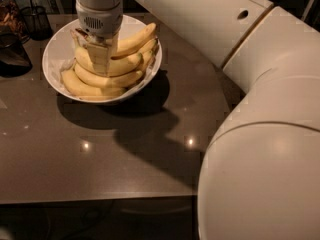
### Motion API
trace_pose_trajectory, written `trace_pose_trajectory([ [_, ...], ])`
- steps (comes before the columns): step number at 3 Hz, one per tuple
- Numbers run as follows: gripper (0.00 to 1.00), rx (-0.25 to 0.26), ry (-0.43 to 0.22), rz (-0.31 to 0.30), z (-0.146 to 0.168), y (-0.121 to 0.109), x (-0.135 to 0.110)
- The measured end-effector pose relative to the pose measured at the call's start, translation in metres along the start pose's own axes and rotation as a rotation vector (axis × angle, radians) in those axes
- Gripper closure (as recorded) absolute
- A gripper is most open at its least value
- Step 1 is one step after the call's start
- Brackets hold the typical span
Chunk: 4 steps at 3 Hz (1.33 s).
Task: Pick banana from white bowl
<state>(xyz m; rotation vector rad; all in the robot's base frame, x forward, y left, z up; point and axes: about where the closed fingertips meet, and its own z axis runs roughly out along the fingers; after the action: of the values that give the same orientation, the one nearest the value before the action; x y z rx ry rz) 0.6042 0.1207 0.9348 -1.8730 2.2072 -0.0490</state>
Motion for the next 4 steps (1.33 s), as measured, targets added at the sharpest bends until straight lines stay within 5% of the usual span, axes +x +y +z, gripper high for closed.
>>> trace_pose_trajectory([
  [3, 0.46, -0.046, 0.036, 0.039, 0.034, -0.002, 0.012],
  [4, 0.64, -0.043, 0.038, 0.044, 0.032, -0.003, 0.014],
])
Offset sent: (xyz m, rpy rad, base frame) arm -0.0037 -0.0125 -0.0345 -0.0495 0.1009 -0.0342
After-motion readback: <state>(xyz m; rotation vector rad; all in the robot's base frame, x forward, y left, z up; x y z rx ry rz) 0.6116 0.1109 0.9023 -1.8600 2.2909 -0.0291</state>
